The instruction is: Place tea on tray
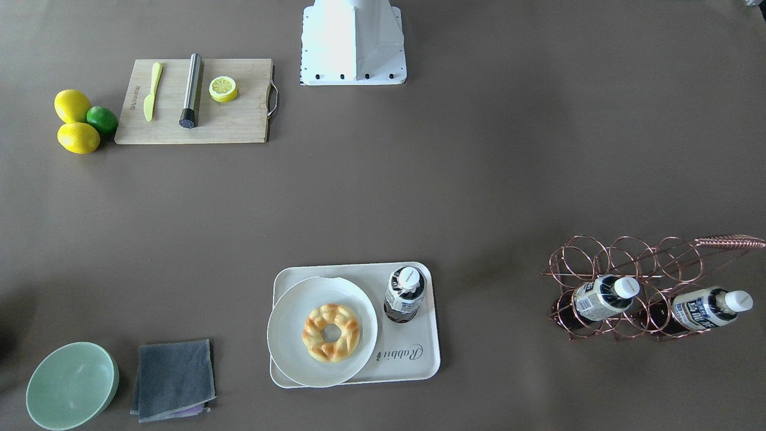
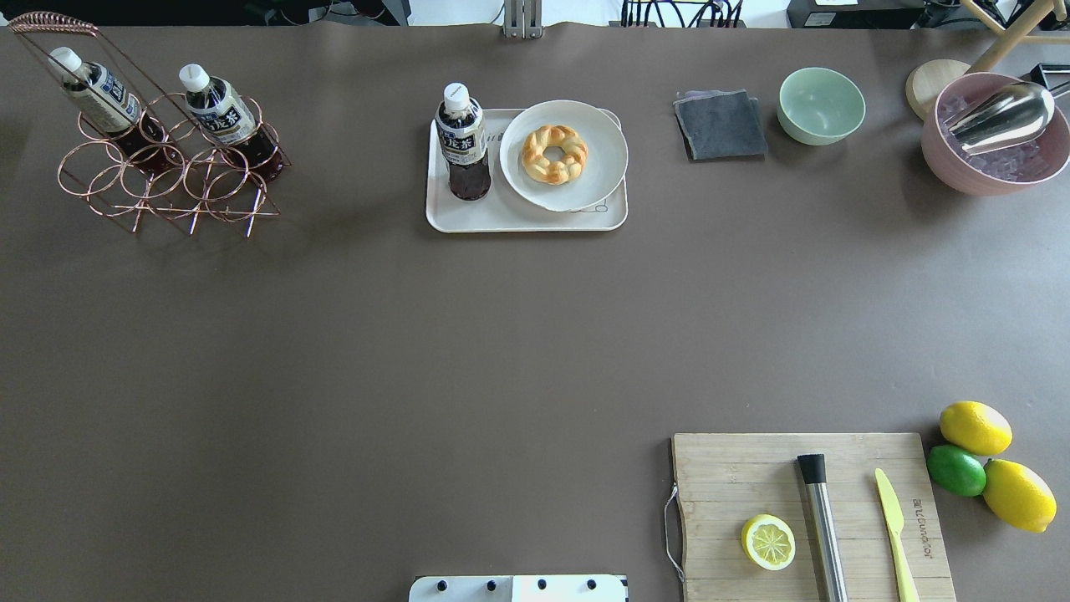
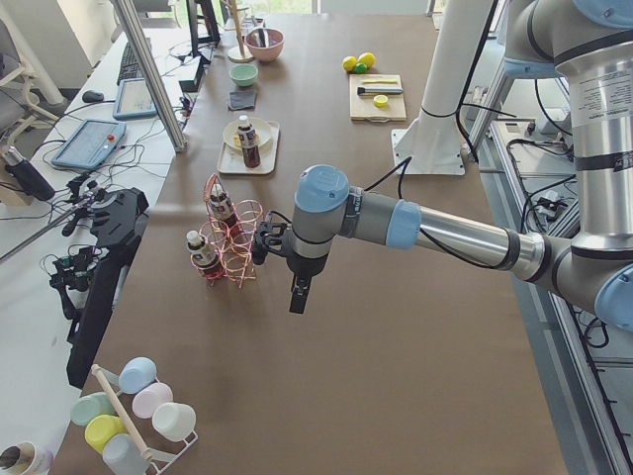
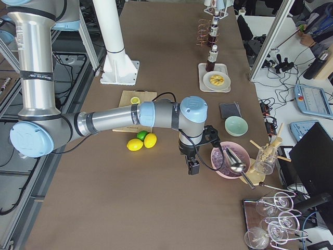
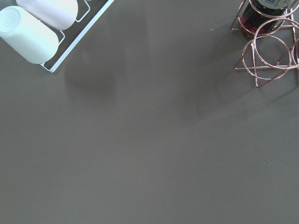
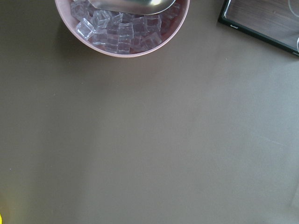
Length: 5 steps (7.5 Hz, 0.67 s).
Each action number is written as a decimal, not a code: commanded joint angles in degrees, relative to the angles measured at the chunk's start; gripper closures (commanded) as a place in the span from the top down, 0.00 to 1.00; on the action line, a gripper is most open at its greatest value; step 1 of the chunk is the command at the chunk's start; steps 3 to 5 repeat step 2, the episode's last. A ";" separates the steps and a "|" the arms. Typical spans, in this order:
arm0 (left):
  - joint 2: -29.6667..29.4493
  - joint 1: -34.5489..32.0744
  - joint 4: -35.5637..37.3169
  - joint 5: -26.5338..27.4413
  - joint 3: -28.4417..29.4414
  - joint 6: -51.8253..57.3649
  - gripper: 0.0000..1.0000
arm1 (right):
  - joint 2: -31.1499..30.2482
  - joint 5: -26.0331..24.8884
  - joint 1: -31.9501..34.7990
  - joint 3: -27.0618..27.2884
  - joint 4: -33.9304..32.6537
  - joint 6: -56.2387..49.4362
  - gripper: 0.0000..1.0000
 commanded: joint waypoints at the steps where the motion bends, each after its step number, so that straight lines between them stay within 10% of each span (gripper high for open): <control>1: 0.01 0.01 -0.04 0.00 0.09 0.07 0.97 | -0.34 0.30 -0.44 0.05 0.05 -0.05 1.00; 5: 0.01 0.01 -0.13 0.00 0.09 -0.02 0.97 | -0.34 0.39 -0.44 0.23 -0.04 -0.05 1.00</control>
